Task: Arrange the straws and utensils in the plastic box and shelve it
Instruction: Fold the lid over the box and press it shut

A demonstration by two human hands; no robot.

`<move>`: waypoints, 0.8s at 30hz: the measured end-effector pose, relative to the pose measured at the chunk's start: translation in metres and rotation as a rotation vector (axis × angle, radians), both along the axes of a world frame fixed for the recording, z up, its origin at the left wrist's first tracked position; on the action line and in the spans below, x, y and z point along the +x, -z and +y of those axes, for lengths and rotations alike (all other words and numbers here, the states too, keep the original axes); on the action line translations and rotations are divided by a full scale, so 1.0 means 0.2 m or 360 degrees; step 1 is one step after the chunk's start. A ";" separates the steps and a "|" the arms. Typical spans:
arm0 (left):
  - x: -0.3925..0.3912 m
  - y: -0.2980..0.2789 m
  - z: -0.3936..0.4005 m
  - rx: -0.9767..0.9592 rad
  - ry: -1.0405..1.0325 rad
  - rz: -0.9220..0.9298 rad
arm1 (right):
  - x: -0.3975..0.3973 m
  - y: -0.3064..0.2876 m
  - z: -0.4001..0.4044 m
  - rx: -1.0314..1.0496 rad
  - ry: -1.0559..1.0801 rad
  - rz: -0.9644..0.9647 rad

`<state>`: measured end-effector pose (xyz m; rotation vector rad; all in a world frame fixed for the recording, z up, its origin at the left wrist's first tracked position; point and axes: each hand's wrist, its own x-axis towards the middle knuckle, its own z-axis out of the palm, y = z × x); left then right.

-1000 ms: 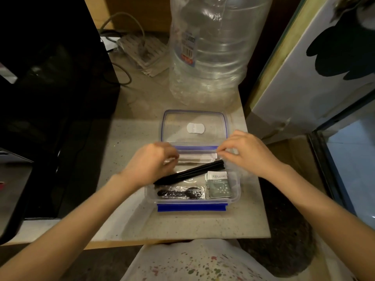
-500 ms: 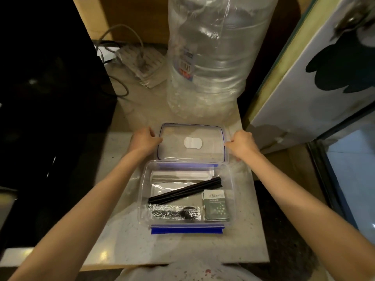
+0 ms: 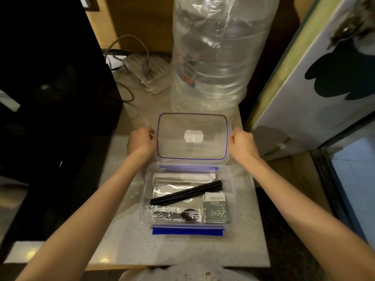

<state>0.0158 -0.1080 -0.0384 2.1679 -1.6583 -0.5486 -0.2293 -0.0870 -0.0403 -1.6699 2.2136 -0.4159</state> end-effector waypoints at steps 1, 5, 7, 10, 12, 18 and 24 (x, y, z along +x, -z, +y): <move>-0.01 -0.02 0.01 -0.0065 -0.0020 0.0003 | 0.01 -0.02 0.01 -0.0095 -0.0004 0.0017; 0.00 -0.08 0.12 -0.0347 -0.0095 0.0337 | 0.01 -0.09 0.11 -0.0442 -0.0015 -0.0196; 0.00 -0.11 0.20 -0.0479 -0.0094 0.0458 | 0.01 -0.10 0.18 -0.0552 -0.0021 -0.0416; 0.03 -0.17 0.33 -0.0597 -0.0064 0.0561 | 0.00 -0.10 0.28 -0.0601 0.0109 -0.1031; 0.05 -0.19 0.43 -0.0592 0.0047 0.0589 | 0.00 -0.10 0.35 -0.0577 0.0218 -0.1336; 0.09 -0.14 0.70 -0.0387 0.0409 0.0583 | -0.01 -0.03 0.59 -0.0227 0.0206 -0.1494; 0.18 -0.09 0.85 0.0000 0.0688 0.0523 | 0.03 0.04 0.75 -0.0205 0.0046 -0.1360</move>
